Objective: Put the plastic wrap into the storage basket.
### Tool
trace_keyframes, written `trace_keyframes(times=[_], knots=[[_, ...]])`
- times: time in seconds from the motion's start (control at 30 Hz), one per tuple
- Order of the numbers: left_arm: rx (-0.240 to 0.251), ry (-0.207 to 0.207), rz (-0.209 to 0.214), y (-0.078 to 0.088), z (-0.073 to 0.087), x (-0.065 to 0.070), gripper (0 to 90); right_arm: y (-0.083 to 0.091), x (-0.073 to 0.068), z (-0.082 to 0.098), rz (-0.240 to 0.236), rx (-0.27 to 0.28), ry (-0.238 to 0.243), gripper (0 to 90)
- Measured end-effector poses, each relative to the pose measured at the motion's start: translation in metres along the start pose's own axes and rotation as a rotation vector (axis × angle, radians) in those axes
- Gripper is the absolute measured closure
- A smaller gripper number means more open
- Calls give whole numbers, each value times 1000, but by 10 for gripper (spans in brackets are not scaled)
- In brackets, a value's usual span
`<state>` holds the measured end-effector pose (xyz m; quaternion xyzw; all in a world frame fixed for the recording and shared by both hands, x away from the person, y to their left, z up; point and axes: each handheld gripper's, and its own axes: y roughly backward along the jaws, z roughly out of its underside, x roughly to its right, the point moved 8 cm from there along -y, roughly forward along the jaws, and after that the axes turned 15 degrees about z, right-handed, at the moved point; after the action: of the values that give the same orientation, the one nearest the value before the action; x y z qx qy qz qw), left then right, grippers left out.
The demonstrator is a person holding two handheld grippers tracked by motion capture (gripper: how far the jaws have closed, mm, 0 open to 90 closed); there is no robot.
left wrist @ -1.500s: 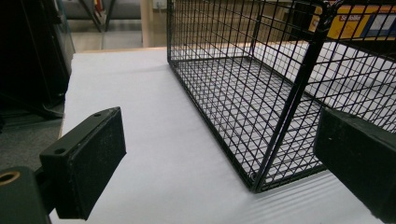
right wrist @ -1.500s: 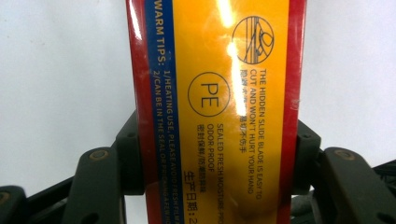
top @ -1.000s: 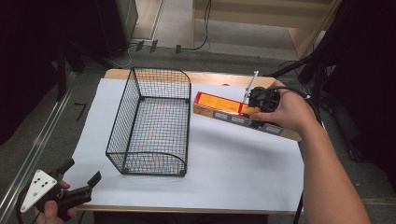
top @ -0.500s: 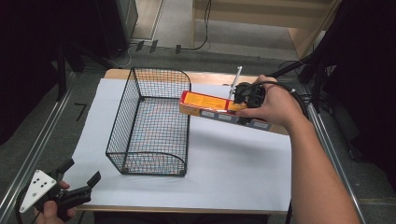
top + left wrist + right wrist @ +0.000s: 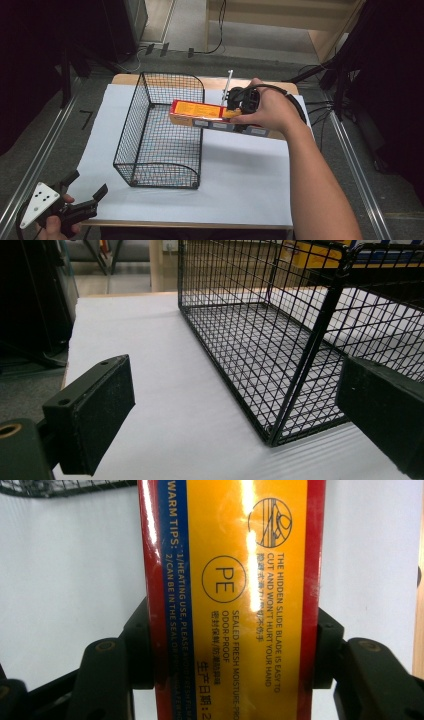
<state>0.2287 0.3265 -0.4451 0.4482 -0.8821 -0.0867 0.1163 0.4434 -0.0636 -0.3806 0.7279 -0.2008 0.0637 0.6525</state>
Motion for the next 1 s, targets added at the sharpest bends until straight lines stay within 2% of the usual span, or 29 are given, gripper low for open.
trace_keyframes(times=[0.23, 0.37, 0.63, 1.0], knots=[[7, 3, -1, 0, -1, 0, 29, -3, -6, -17, -12, -7, 22, 415], [6, 5, -3, 1, 0, 0, 29, -5, -11, -33, -20, 16, 36, 415], [8, 3, -2, 1, -1, 0, 29, -10, -19, -54, -32, 20, 55, 415], [6, 0, 1, 1, -1, 0, 29, -13, -24, -68, -40, 15, 72, 413]])
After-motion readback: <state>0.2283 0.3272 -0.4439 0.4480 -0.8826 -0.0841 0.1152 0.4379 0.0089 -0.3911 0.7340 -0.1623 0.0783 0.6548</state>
